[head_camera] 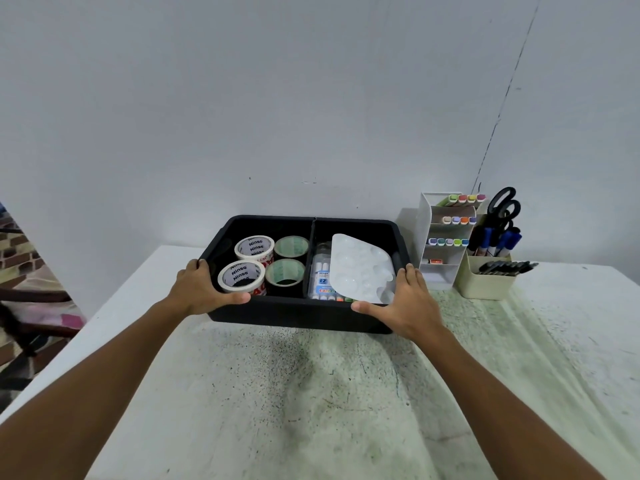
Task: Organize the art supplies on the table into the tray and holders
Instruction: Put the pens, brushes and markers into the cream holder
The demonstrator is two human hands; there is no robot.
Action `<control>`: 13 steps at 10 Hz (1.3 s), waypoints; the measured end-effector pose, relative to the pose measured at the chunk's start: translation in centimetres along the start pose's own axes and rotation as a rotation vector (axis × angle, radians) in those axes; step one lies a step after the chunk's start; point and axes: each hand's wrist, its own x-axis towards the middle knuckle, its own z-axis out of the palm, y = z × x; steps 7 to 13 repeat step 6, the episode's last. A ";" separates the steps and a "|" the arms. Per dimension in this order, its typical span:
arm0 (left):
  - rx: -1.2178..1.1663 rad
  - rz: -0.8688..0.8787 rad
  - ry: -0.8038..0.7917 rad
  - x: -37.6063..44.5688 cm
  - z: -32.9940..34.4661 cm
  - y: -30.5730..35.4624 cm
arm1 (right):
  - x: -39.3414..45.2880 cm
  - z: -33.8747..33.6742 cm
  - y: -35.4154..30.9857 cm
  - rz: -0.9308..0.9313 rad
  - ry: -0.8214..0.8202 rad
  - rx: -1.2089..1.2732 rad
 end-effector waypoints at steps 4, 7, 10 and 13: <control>0.025 -0.045 0.016 -1.1 0.1 0.1 | -0.1 -0.1 0.2 -0.009 -0.008 0.068; -0.248 -0.069 0.362 -6.3 3.8 0.6 | -2.7 -1.0 5.3 -0.156 -0.060 0.278; -0.248 -0.069 0.362 -6.3 3.8 0.6 | -2.7 -1.0 5.3 -0.156 -0.060 0.278; -0.248 -0.069 0.362 -6.3 3.8 0.6 | -2.7 -1.0 5.3 -0.156 -0.060 0.278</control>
